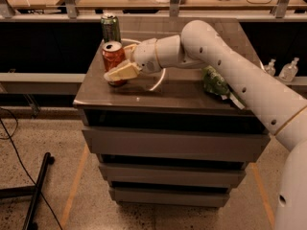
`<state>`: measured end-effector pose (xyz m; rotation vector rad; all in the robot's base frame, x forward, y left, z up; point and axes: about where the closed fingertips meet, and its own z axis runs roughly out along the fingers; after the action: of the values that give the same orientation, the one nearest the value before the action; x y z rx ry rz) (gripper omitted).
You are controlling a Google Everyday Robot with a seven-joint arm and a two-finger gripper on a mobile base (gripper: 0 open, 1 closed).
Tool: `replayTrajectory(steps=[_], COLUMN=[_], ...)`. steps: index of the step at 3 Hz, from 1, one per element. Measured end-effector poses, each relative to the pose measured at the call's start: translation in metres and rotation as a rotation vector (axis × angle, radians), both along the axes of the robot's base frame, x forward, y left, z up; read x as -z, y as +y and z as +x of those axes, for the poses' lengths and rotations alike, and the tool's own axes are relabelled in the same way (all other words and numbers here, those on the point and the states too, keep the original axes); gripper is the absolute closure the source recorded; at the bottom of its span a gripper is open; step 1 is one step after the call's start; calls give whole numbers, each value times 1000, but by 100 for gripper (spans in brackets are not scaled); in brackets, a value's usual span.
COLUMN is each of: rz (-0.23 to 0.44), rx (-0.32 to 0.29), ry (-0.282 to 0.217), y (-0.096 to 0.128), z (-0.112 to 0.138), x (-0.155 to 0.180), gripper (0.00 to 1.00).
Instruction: Knock coke can over
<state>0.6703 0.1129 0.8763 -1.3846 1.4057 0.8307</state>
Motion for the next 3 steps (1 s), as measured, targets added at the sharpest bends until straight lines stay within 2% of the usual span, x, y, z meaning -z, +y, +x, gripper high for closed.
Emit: replayTrajectory(steps=[1, 2, 3], rz=[0, -31, -139], rx=[-6, -6, -11], ry=[2, -3, -13], y=[4, 2, -1], z=[-1, -3, -5], x=[1, -10, -29], gripper=[70, 99, 100])
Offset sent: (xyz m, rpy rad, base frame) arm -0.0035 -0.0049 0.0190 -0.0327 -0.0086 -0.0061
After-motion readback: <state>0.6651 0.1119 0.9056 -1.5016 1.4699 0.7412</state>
